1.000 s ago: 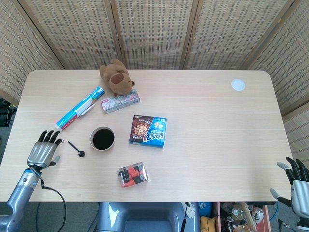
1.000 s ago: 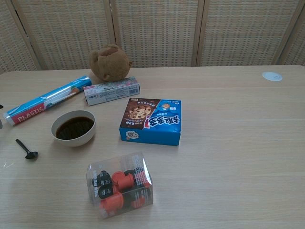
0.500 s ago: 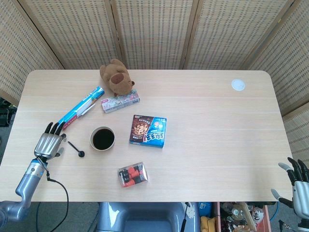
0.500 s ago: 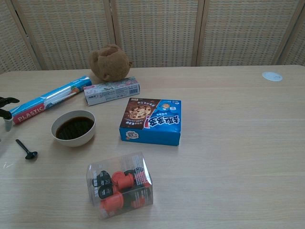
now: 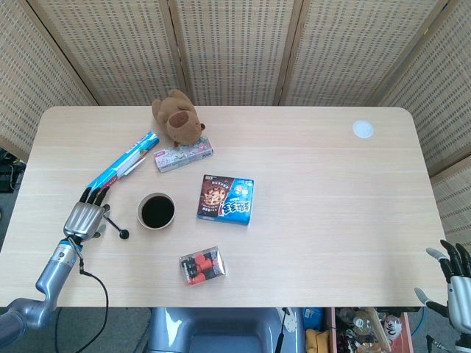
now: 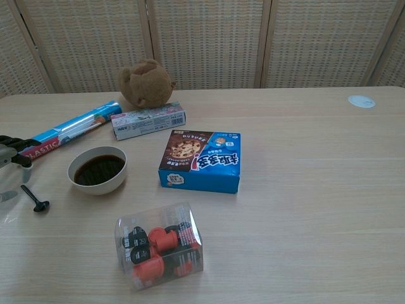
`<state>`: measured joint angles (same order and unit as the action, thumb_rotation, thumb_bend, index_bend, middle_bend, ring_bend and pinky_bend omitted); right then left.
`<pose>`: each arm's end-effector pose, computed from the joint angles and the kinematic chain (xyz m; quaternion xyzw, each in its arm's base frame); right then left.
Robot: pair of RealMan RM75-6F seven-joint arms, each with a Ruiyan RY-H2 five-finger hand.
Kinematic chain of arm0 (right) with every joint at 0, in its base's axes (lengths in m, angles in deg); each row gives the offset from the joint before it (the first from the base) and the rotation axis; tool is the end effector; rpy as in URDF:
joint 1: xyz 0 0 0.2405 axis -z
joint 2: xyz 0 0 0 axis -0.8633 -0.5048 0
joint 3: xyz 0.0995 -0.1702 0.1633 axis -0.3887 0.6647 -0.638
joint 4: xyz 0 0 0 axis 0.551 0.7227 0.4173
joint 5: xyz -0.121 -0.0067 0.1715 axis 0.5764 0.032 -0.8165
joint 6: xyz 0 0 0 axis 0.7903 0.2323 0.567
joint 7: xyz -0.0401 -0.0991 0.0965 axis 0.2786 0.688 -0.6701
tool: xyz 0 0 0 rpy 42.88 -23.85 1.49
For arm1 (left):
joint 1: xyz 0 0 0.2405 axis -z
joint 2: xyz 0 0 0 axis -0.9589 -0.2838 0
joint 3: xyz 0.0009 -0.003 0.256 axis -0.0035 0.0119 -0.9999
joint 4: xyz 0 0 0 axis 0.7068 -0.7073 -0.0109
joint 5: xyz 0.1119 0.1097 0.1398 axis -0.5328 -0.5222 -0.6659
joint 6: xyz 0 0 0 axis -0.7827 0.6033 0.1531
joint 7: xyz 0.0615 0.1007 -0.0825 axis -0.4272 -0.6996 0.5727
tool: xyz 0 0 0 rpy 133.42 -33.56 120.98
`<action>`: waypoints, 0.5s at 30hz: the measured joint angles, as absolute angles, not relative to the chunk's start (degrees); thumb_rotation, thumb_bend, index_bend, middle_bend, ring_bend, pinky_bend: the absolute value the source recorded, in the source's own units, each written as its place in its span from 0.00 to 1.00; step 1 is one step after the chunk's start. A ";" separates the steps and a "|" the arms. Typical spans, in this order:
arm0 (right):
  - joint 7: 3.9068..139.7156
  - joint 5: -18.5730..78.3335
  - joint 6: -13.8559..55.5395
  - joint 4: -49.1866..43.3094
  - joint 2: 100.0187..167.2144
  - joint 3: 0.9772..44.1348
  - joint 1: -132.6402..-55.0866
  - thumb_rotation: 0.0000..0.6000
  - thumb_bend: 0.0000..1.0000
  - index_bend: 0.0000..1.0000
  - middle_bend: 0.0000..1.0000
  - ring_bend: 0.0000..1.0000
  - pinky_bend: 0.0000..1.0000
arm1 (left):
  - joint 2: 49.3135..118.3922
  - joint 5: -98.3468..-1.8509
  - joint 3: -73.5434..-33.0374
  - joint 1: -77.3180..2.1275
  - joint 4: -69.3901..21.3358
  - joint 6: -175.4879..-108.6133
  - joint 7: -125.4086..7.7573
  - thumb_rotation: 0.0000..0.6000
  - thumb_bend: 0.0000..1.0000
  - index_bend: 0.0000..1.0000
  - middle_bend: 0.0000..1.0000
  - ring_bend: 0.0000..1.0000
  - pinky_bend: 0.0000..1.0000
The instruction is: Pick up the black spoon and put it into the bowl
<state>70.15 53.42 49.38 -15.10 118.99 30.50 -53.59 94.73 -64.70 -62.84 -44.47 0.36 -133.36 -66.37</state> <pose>-0.3444 -0.1157 0.1584 0.5277 -0.4114 0.3757 0.6412 -0.3457 0.3183 0.0074 -0.7538 -0.3195 -0.1912 0.5414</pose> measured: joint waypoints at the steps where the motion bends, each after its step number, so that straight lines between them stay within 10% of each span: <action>1: 70.17 53.35 49.33 -15.09 118.98 30.51 -53.56 1.00 0.26 0.27 0.19 0.05 0.20 | 94.96 -64.81 -62.81 -44.44 0.67 -133.25 -66.34 1.00 0.35 0.46 0.00 0.00 0.00; 15: 70.31 52.89 49.37 -15.10 118.73 30.48 -53.24 1.00 0.26 0.27 0.19 0.05 0.20 | 98.58 -65.72 -61.50 -43.92 5.21 -131.03 -65.23 1.00 0.35 0.47 0.00 0.00 0.00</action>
